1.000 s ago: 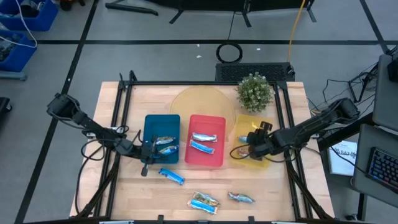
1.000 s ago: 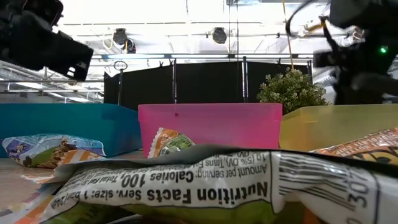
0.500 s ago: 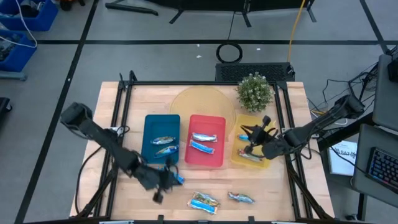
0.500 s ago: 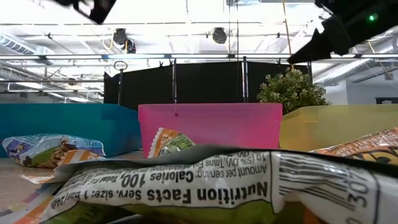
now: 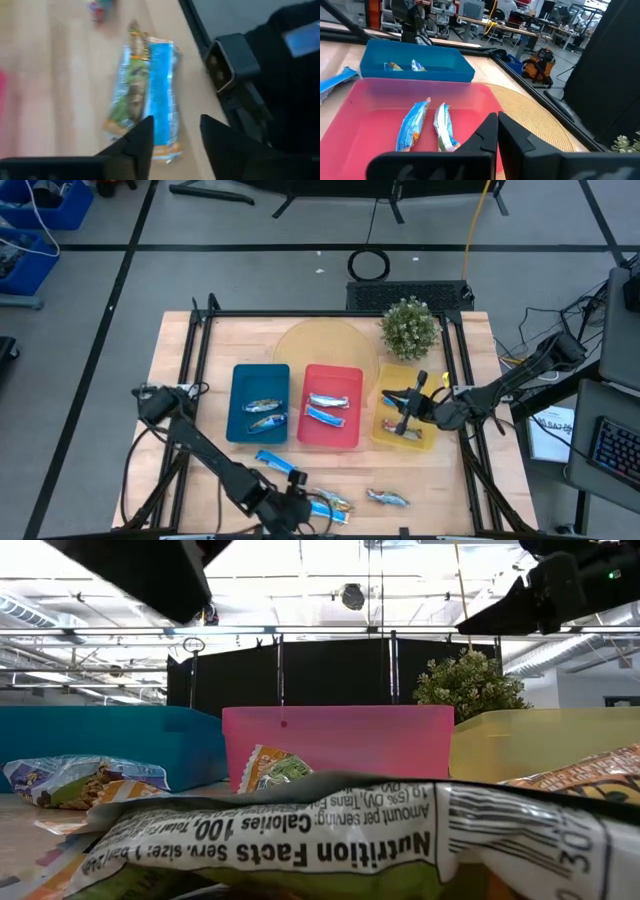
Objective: Pick and place Granola Bars by type
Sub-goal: Put the orange granola bar into the red bin
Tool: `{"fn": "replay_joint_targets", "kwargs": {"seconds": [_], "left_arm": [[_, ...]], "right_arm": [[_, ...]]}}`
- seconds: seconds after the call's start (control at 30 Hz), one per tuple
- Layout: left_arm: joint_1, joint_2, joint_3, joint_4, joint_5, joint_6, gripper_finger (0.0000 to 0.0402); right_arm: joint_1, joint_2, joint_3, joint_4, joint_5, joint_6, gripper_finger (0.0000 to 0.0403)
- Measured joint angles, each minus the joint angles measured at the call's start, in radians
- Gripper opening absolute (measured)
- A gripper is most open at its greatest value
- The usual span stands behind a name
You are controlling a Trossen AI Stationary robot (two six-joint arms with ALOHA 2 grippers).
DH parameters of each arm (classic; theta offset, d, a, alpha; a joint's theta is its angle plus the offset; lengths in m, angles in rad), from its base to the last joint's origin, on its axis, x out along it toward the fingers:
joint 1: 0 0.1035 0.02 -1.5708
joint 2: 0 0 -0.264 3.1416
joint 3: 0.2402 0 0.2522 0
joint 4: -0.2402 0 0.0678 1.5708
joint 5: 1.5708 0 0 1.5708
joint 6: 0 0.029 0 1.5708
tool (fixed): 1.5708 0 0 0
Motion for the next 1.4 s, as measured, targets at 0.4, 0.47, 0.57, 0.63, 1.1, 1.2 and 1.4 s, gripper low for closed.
{"fn": "replay_joint_targets", "kwargs": {"seconds": [0.4,0.47,0.57,0.63,1.1,1.2,1.4], "left_arm": [[0.014,0.144,0.102,-0.033,-0.001,-0.002,0.0270],[0.023,0.157,0.103,-0.016,0.001,-0.012,0.0271],[0.035,0.176,0.103,-0.023,0.001,-0.014,0.0271],[0.043,0.192,0.103,-0.029,0.017,-0.019,0.0271],[0.089,0.191,0.105,-0.080,0.174,-0.055,0.0129],[0.102,0.180,0.103,-0.087,0.212,-0.064,0.0058],[0.090,0.091,0.097,-0.188,0.242,-0.018,0.0027]], "right_arm": [[0.000,0.000,0.000,-0.011,0.001,-0.027,0.0001],[0.000,0.000,0.000,-0.012,-0.009,-0.027,0.0001],[0.000,0.000,0.000,-0.012,-0.065,-0.028,0.0001],[0.000,0.001,0.000,-0.013,-0.100,-0.030,0.0001],[0.000,0.001,0.000,-0.012,-0.102,-0.071,0.0001],[0.000,0.000,0.000,-0.011,-0.102,-0.075,0.0001],[0.000,0.001,0.000,-0.006,-0.102,-0.059,0.0001]]}}
